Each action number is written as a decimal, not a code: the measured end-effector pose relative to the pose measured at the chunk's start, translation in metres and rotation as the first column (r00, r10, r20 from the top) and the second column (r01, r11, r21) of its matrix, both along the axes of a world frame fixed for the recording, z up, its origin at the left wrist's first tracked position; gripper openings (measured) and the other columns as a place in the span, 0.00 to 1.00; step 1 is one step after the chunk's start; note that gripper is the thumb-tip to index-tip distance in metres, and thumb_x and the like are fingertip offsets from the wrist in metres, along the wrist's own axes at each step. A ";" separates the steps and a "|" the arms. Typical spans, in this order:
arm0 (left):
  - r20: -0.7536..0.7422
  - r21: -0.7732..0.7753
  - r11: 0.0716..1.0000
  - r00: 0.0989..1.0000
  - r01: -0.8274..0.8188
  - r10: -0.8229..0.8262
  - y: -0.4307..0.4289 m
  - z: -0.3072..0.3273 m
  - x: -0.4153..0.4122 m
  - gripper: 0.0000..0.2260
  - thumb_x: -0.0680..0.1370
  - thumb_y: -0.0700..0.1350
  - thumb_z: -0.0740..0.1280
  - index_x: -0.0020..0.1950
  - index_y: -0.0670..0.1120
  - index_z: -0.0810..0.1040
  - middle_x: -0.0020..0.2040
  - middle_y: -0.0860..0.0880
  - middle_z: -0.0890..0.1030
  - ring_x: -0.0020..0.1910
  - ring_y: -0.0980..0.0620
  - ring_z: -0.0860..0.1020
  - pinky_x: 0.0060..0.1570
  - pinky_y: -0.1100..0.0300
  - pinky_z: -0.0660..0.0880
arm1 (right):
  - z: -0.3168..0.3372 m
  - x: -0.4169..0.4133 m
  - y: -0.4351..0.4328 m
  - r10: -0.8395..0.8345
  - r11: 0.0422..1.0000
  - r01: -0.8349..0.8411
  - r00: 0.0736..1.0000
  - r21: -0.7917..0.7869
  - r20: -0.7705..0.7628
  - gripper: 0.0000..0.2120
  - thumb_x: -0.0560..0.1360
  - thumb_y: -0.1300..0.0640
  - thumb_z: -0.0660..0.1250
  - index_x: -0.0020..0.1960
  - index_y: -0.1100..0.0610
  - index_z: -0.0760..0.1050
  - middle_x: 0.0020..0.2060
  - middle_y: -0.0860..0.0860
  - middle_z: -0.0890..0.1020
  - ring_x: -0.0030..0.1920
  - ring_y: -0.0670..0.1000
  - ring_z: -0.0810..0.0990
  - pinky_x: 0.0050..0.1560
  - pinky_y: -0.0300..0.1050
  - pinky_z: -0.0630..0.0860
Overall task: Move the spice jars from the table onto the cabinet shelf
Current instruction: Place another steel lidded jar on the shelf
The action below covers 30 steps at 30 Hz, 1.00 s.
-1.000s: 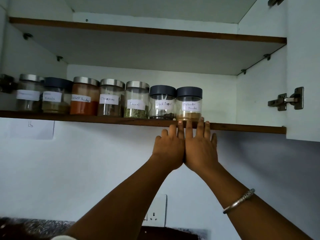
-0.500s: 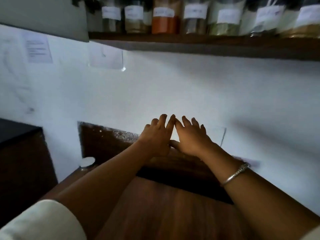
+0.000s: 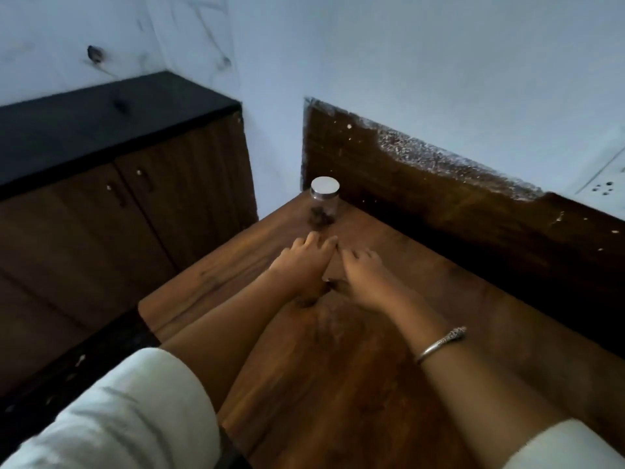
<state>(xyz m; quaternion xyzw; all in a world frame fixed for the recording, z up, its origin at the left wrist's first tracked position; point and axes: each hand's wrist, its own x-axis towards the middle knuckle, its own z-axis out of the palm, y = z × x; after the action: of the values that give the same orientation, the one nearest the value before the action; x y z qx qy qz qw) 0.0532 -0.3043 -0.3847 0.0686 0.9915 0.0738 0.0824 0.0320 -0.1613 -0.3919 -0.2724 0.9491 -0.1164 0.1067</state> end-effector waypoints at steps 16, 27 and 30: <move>0.255 0.303 0.924 0.954 -0.233 0.157 -0.071 -0.106 -0.020 0.46 0.73 0.48 0.68 0.74 0.54 0.34 0.74 0.42 0.58 0.71 0.41 0.64 0.65 0.47 0.66 | -0.110 -0.017 -0.078 -0.338 0.876 0.411 0.896 -0.251 0.289 0.47 0.70 0.51 0.70 0.76 0.54 0.40 0.69 0.59 0.67 0.62 0.60 0.73 0.59 0.51 0.66; 0.124 0.567 0.813 0.989 -0.134 0.076 -0.064 -0.106 -0.023 0.47 0.71 0.44 0.70 0.76 0.48 0.37 0.76 0.44 0.56 0.74 0.45 0.60 0.69 0.54 0.60 | -0.100 -0.010 -0.061 -0.457 0.731 0.564 0.823 -0.385 0.337 0.40 0.67 0.48 0.74 0.71 0.57 0.57 0.66 0.57 0.70 0.66 0.57 0.70 0.61 0.47 0.70; 0.068 0.678 0.730 0.996 -0.092 0.062 -0.057 -0.097 -0.015 0.52 0.67 0.45 0.74 0.76 0.47 0.38 0.76 0.43 0.57 0.74 0.47 0.59 0.65 0.61 0.59 | -0.086 0.002 -0.055 -0.497 0.631 0.610 0.792 -0.478 0.355 0.37 0.66 0.44 0.73 0.68 0.57 0.63 0.62 0.53 0.74 0.61 0.53 0.75 0.53 0.38 0.71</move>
<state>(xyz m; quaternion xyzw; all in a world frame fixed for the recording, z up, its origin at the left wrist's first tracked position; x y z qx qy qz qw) 0.0379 -0.3608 -0.4822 0.0513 0.8960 0.4357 0.0684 0.0337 -0.2160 -0.4782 0.0270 0.8914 -0.4471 0.0689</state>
